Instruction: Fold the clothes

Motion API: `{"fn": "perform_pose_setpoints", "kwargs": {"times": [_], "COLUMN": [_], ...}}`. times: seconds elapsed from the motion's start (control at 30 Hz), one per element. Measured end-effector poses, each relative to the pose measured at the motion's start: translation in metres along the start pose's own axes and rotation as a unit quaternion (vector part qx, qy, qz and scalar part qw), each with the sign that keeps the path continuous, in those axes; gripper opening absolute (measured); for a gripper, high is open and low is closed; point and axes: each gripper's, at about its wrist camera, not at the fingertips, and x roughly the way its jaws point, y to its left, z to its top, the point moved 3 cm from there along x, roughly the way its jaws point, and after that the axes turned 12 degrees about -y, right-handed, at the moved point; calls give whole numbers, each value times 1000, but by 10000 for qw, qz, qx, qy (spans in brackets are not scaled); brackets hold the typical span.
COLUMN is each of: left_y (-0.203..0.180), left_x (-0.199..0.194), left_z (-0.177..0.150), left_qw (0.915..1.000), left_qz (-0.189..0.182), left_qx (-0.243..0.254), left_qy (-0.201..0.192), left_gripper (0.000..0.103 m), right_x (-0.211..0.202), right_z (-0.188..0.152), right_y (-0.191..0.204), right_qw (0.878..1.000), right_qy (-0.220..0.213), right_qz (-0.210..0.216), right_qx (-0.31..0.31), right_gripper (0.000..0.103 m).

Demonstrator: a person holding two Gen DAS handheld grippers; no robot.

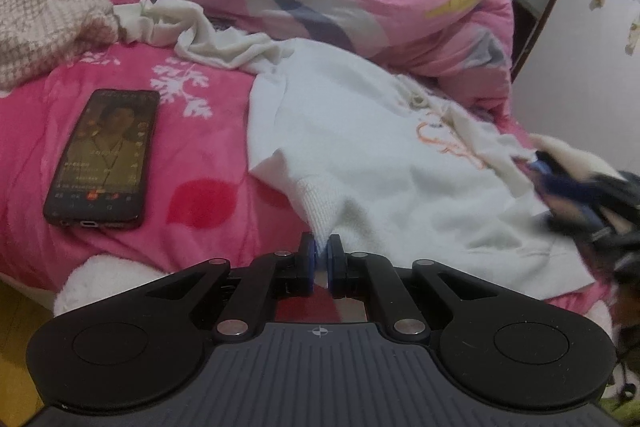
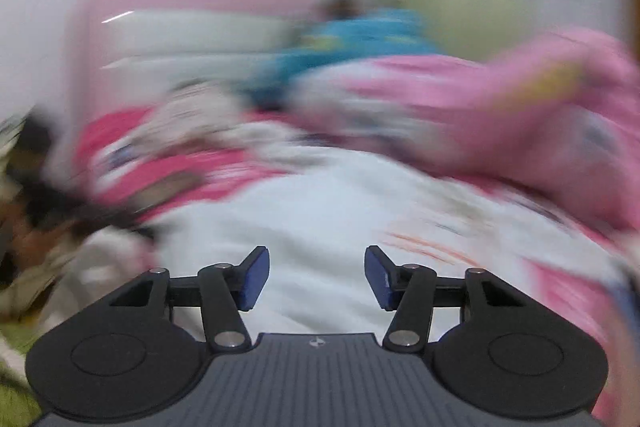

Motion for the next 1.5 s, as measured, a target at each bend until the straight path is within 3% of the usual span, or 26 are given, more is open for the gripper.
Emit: {"fn": "perform_pose_setpoints", "kwargs": {"times": [0.2,0.27,0.3,0.33,0.47,0.6,0.77,0.87,0.97,1.1,1.3,1.4,1.5], "left_y": [-1,0,0,0,-10,-22,-31,-28,-31,-34,2,10,9], "left_x": [1,0,0,0,3,8,20,23,3,-35,-25,-26,-16], "left_z": [3,4,4,3,-6,-16,-25,-21,-8,-2,-36,-40,-55], "left_qw": [9999,9997,9996,9994,9986,9958,9918,9945,9984,9957,9854,9816,9873], "left_qz": [-126,-214,-267,-318,-406,-397,33,146,-98,-820,-645,-684,-399], "left_qx": [-40,-74,-96,-112,334,821,1276,1036,536,-378,-1508,-1715,-1335], "left_qy": [0,-17,-27,-37,-6,37,69,-19,-160,-199,457,477,766], "left_gripper": [4,4,4,4,10,29,29,0,0,0,0,0,0], "right_x": [76,85,86,88,83,75,72,68,63,41,51,47,52], "right_z": [-14,-24,-29,-30,-21,-12,1,8,17,41,25,29,15], "right_y": [70,84,88,88,72,55,43,39,36,44,64,72,78], "right_qw": [9878,9839,9832,9840,9911,9951,9964,9969,9977,9966,9934,9918,9890], "right_qy": [247,467,575,638,579,533,374,274,166,-182,178,91,381], "right_qz": [1241,1360,1343,1258,974,789,748,705,640,798,1116,1239,1393], "right_qx": [-909,-1059,-1091,-1089,-702,-270,157,206,133,42,-191,-298,-334], "right_gripper": [47,30,13,5,4,4,4,4,4,4,4,4,4]}}
